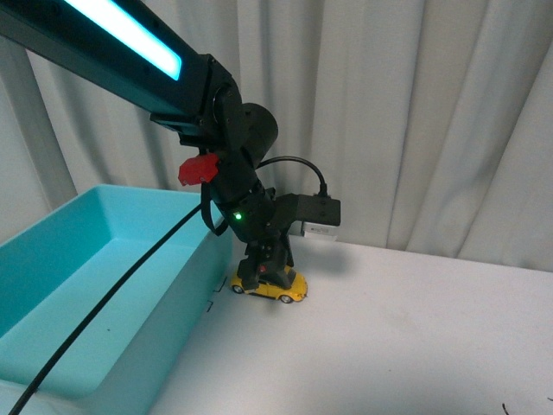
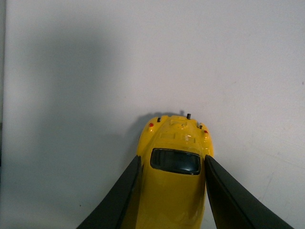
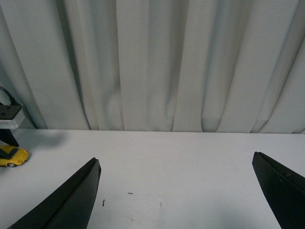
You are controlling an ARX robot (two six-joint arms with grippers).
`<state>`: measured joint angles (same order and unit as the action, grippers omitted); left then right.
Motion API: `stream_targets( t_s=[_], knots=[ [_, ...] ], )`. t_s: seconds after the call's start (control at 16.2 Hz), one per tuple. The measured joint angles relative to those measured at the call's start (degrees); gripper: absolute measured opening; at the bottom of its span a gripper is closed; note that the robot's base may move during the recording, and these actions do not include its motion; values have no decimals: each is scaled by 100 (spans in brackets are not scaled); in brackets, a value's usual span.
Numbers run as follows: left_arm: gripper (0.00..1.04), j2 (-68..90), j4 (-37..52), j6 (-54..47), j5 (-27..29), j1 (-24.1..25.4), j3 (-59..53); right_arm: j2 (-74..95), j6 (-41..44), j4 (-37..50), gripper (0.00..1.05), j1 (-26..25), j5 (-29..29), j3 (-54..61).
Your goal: Wind up and store yellow beetle toy
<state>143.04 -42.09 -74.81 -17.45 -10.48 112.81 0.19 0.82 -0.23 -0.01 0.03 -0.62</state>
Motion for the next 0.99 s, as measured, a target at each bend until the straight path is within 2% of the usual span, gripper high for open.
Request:
stream_targets(
  t_s=[0.06, 0.12, 0.49, 0.68, 0.87, 0.99],
  knots=[
    [34, 0, -7, 31, -72, -35, 0, 0, 0, 0, 98, 0, 0, 0],
    [32, 0, -9, 90, -118, -59, 0, 0, 0, 0, 98, 0, 0, 0],
    [32, -9, 44, 437, -317, -105, 59, 0, 0, 0, 98, 0, -2, 0],
    [32, -439, 216, 1060, -470, 98, 170, 0, 0, 0, 98, 0, 0, 0],
    [32, -931, 356, 1397, -450, 284, 142, 0, 0, 0, 98, 0, -2, 0],
    [31, -1617, 461, 1867, -289, 496, -262, 0, 0, 0, 98, 0, -2, 0]
  ],
)
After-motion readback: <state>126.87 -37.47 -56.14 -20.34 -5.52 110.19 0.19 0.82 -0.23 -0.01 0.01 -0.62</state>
